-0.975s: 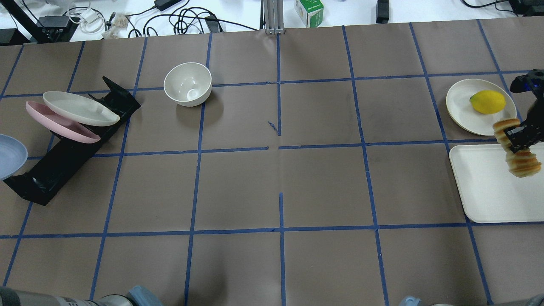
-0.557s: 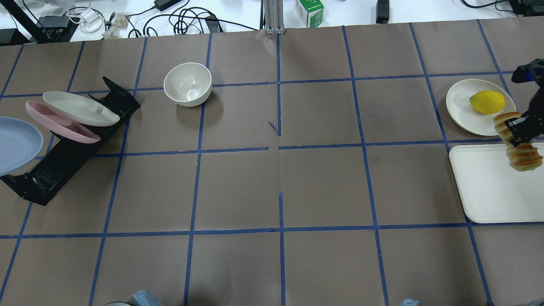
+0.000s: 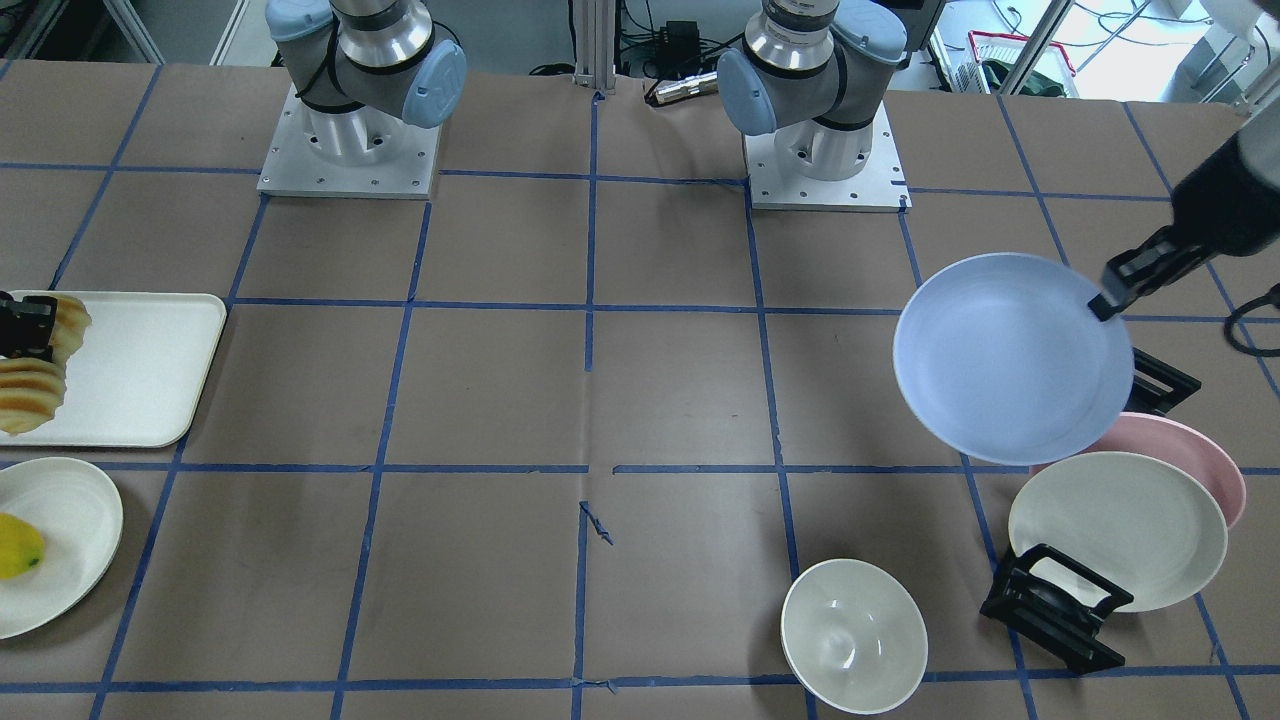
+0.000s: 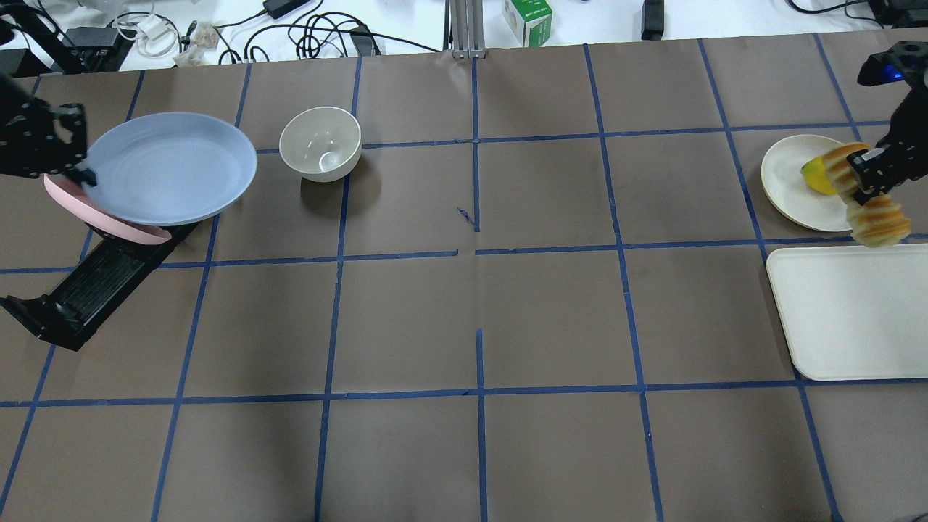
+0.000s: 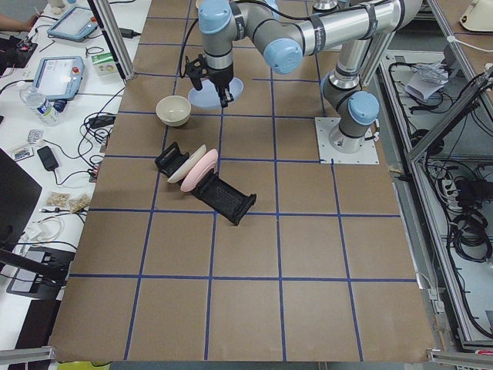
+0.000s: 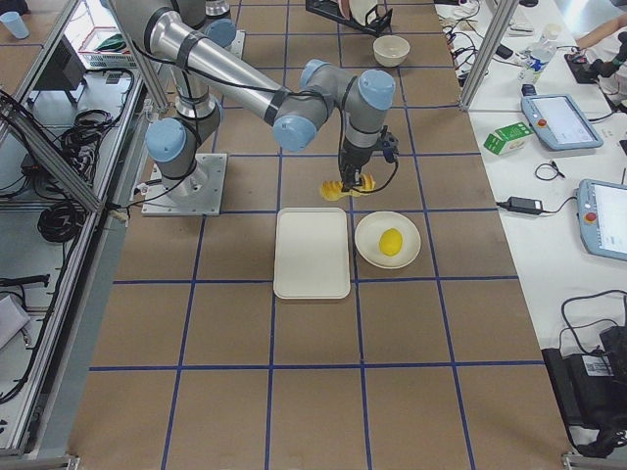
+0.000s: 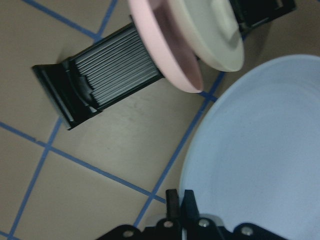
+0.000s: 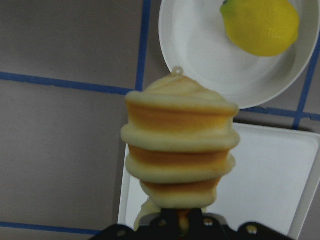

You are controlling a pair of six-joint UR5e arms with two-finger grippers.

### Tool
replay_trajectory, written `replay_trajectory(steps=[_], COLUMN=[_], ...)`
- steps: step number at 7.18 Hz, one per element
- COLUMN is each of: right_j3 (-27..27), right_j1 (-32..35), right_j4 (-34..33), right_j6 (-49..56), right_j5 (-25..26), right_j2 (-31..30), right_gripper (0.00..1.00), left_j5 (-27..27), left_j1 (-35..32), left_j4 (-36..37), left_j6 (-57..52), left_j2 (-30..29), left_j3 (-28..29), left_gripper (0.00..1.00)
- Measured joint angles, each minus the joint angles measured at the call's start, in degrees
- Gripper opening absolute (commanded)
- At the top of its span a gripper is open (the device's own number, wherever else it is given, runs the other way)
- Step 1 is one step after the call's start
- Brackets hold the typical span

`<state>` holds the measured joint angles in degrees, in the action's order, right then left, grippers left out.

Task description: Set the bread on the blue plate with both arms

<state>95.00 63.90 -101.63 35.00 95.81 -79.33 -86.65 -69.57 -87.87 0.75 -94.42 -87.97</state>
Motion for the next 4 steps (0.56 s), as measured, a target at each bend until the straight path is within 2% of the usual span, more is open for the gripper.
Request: replay_trajectory(steps=[2,4], right_j3=[-1.3,-1.7], right_j1=[3.8,6.3], right_j4=[0.8,1.2], right_j6=[-1.2,-2.5], right_j5=[-1.2,-2.0], right_j2=[0.2,0.1], right_gripper=[0.09,0.08], left_j5=[2.1,4.4], left_j1=[-11.9,-20.9], left_j4=[11.7,30.5], left_j6=[11.2,24.9], left_j2=[-3.4,-8.1], left_j3=[-3.6,-11.6], left_gripper=[0.0,0.0])
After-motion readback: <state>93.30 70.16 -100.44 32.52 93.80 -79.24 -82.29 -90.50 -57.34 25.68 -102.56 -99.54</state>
